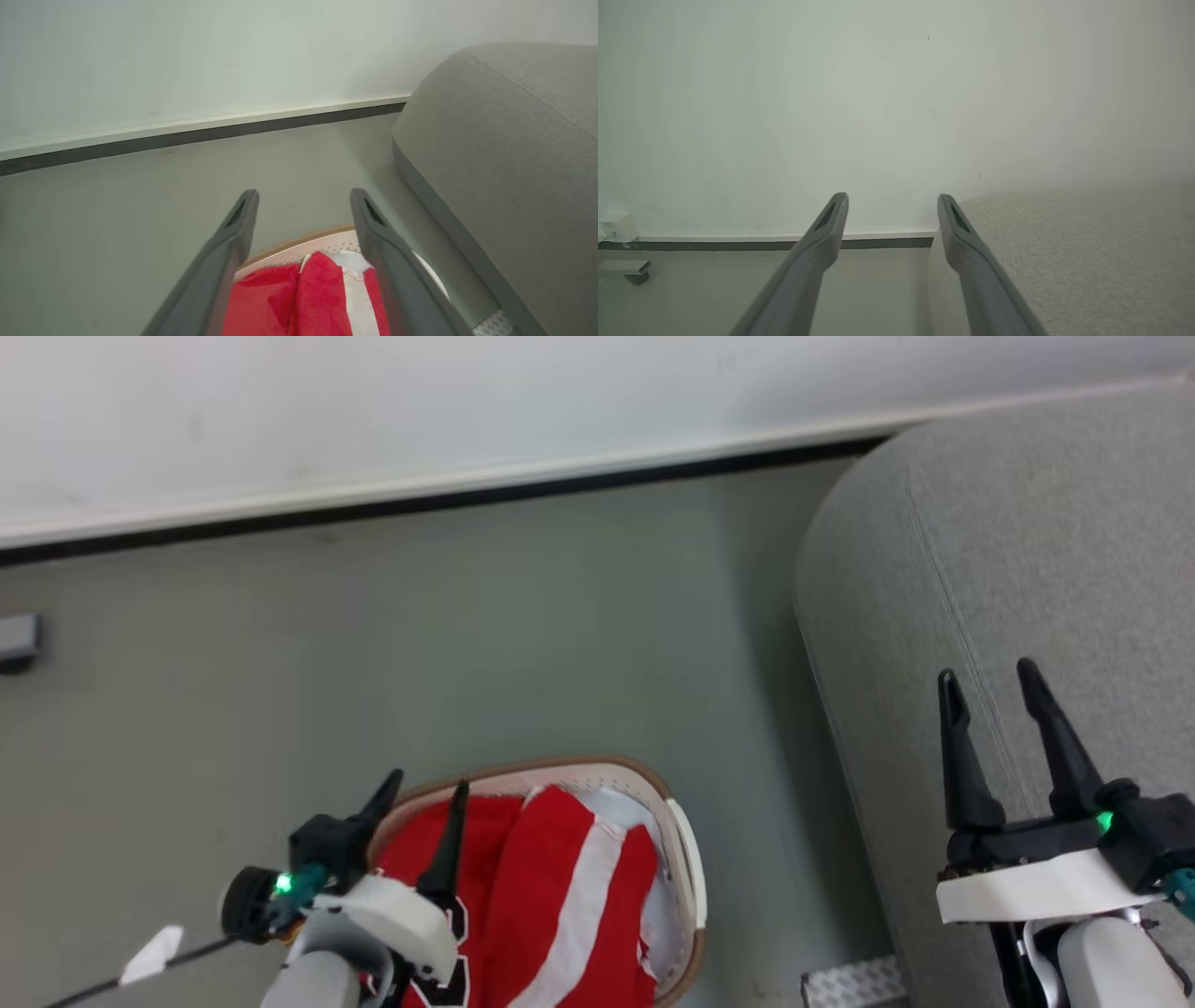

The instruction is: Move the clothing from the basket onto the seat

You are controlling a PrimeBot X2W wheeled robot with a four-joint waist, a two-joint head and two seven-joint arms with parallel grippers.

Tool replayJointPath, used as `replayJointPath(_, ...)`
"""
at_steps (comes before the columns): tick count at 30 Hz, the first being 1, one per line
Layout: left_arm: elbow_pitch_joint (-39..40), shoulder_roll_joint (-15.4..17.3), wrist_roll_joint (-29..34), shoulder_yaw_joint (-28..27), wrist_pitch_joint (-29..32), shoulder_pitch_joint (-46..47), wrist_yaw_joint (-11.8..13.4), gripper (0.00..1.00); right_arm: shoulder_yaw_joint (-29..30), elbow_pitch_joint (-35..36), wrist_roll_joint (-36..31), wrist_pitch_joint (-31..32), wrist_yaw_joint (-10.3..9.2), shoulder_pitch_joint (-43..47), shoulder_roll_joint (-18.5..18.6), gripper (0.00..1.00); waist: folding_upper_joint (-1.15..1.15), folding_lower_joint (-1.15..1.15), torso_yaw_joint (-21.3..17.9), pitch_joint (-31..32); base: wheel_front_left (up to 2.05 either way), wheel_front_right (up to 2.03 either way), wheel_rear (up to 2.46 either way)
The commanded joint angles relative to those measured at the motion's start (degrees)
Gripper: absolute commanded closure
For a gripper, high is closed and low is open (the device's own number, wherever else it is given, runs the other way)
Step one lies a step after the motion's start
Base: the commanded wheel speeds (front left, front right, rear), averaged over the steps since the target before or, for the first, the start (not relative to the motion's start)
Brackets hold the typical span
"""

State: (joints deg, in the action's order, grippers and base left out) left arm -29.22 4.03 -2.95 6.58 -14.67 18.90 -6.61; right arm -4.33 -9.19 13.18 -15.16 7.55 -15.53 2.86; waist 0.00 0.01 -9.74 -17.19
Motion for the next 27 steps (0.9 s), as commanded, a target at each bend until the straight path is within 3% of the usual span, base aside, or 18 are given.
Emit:
replayJointPath(1, -3.0, 0.3, -1.0, 0.7, 0.2, 2.3, -0.4, 0.00, 0.4, 0.5, 0.4, 0.0, -0.12, -1.2, 0.1, 0.00, 0.00, -0.01, -2.2, -3.0, 0.00, 0.00, 0.00)
replayJointPath(15, -29.4, 2.2, -5.7, 13.2, 10.2, 20.2, -0.8, 0.00, 0.9, 2.7, 4.9, 0.0, -0.12, -6.4, 0.0, 0.00, 0.00, -0.01, -8.5, -15.0, 0.00, 0.00, 0.00)
replayJointPath(24, -39.9, 5.5, -7.1, 17.8, 18.5, 28.1, -0.8, 0.00, -0.1, 3.3, 8.2, 0.0, -0.12, -8.3, 0.0, 0.00, 0.00, -0.01, -12.1, -22.0, 0.00, 0.00, 0.00)
replayJointPath(27, -41.9, 7.3, -6.6, 18.0, 20.2, 29.8, 0.5, 0.00, -0.7, 3.3, 9.5, 0.0, -0.12, -9.0, 0.0, 0.00, 0.00, -0.01, -13.3, -24.0, 0.00, 0.00, 0.00)
